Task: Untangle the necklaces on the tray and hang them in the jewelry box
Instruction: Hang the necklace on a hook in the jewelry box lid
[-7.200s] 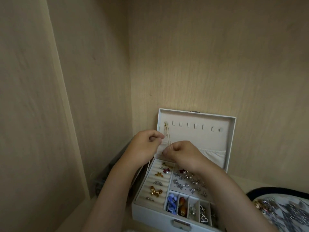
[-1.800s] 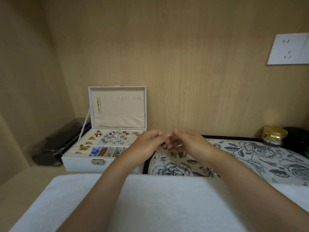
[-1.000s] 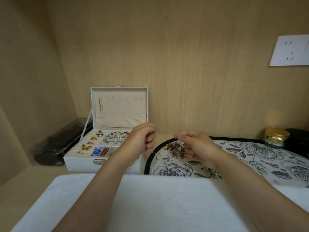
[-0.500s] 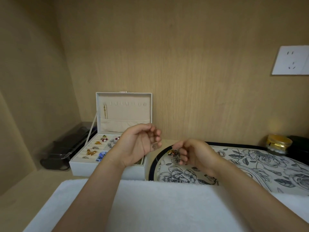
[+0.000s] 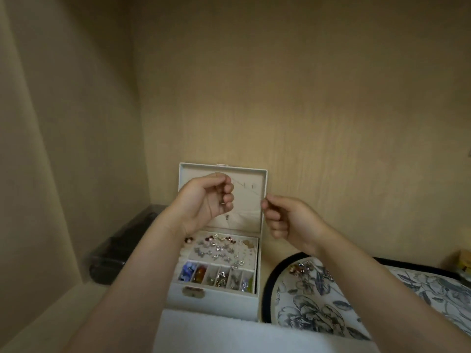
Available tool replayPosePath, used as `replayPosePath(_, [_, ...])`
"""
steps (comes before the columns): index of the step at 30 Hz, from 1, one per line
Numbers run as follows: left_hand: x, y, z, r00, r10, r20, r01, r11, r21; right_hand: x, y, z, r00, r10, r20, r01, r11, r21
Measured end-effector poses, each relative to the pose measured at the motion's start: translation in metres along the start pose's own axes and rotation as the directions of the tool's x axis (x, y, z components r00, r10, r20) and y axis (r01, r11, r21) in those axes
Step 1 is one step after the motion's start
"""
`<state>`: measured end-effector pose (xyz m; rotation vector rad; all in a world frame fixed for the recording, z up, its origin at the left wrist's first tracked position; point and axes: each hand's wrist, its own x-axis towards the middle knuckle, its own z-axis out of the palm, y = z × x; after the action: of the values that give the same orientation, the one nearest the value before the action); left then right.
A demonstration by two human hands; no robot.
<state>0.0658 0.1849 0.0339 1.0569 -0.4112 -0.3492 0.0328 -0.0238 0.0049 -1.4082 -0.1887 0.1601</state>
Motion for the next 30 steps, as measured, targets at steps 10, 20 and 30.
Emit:
replayPosePath(10, [0.027, 0.018, -0.08, 0.841, 0.4, -0.365, -0.058, 0.736, 0.674, 0.092, -0.012, 0.065, 0.899, -0.287, -0.332, 0.12, 0.889, -0.443])
replayPosePath(20, [0.054, 0.004, -0.11, 0.668, 0.626, -0.402, 0.174, 0.393, 0.903, 0.149, 0.016, 0.104, 0.647, -0.551, -0.527, -0.032, 0.671, -0.741])
replayPosePath(30, [0.066, -0.004, -0.109, 0.667, 0.605, -0.434, 0.351, 0.259, 0.9, 0.163, 0.029, 0.11, 0.583, -0.58, -0.569, -0.174, 0.595, -0.784])
